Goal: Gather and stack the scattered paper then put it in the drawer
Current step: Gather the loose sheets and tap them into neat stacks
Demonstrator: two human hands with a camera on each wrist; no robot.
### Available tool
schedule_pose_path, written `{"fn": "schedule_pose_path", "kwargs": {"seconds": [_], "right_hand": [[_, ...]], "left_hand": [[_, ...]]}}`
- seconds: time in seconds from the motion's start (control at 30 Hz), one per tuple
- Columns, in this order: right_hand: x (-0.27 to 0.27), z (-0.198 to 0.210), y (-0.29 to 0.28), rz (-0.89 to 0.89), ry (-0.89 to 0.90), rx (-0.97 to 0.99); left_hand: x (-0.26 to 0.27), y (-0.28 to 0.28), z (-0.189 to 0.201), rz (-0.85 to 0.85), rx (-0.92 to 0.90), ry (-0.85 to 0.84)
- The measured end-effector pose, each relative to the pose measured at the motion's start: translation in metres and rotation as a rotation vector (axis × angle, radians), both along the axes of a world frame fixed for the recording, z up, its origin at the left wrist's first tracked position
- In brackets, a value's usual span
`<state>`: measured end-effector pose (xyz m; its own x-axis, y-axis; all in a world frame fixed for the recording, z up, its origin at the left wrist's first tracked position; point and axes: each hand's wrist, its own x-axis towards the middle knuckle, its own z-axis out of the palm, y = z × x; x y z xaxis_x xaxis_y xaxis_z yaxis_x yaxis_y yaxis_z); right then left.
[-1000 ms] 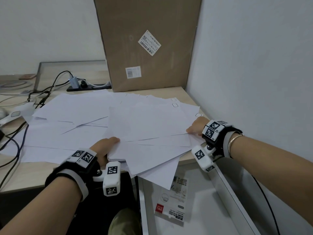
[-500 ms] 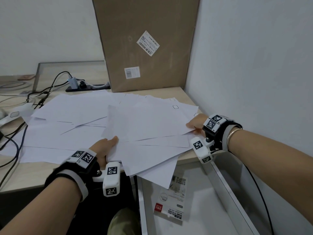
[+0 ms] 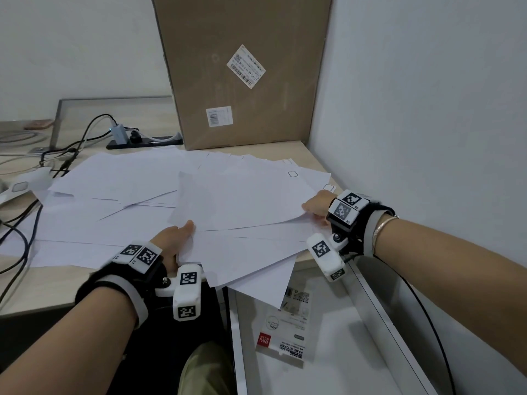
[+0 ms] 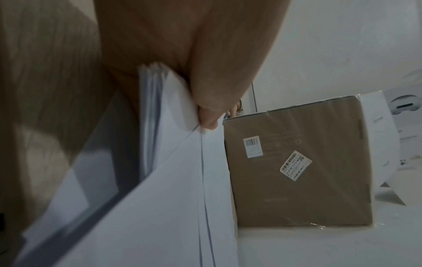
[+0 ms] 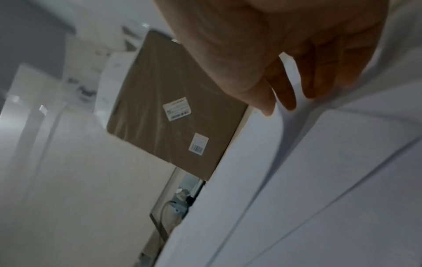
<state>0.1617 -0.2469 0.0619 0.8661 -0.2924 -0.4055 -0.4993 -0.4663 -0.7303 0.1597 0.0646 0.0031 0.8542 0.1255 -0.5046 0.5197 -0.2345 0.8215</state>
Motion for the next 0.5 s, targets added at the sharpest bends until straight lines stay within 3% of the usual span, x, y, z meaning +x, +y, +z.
{"fn": "schedule_pose_path", "kwargs": {"seconds": [0.2, 0.37, 0.5], "right_hand": [[-0.010, 0.002, -0.004, -0.048, 0.064, 0.033], [-0.028, 0.004, 0.006, 0.129, 0.291, -0.058], [-0.027, 0.009, 0.006, 0.079, 0.148, -0.137]], "left_hand": [[0.003, 0.004, -0.003, -0.002, 0.003, -0.018], [0.002, 0.000, -0.008, -0.036, 0.008, -0.018], [0.012, 0.007, -0.014, -0.034, -0.037, -0.023]]}}
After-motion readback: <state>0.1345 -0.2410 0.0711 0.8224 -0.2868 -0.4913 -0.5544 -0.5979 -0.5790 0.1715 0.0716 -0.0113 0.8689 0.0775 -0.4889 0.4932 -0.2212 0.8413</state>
